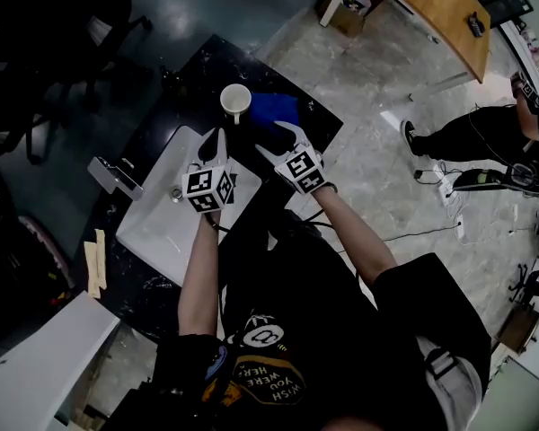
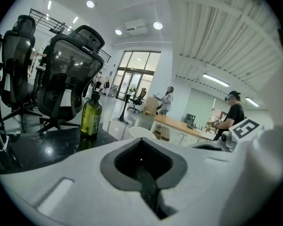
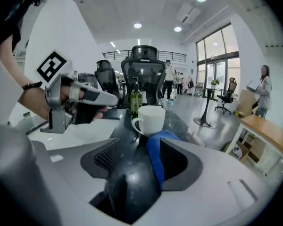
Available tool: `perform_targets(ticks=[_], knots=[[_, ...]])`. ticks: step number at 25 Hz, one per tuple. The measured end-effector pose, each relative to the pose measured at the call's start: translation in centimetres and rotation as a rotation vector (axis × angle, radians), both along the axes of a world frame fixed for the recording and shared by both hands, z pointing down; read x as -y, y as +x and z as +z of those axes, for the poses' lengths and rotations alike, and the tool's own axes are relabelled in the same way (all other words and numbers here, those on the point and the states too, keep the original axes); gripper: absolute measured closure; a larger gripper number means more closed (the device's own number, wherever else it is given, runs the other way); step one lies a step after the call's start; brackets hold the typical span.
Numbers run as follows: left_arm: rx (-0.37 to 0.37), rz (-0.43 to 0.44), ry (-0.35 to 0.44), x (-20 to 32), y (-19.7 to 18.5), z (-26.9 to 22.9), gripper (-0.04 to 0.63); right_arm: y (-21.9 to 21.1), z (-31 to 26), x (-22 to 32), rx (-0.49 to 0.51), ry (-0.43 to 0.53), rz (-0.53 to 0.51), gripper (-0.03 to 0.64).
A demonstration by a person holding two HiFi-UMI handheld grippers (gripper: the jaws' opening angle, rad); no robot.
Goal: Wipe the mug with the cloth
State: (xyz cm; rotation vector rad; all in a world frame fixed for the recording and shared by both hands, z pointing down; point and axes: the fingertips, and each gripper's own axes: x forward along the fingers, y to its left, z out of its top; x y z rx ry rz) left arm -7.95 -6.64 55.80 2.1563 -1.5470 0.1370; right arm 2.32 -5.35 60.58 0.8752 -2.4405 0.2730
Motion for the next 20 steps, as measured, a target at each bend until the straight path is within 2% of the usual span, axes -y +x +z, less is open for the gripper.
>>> perform_targets(ticks=[5, 8, 11, 20], knots=[[-0.026, 0.005, 0.015, -2.7, 1.1, -2.0, 0.591, 0.1, -5.2, -0.4, 0.131, 0.06, 0.143, 0.473], [-0.01, 0.014, 0.028, -4.0, 2.3, -3.5, 0.591, 0.1, -7.6, -1.0, 0.211, 0.065, 0.195, 0.556], [0.009, 0.015, 0.042, -4.9, 3.3, -4.9, 0.591, 0.3, -9.7, -1.4, 0.239, 0.08, 0.229, 0.615], [0.063, -0.035, 0.048, -7.8, 5.8, -7.1, 0.591, 2.4, -11.6, -4.2, 0.245, 0.07, 0.208, 0.615]])
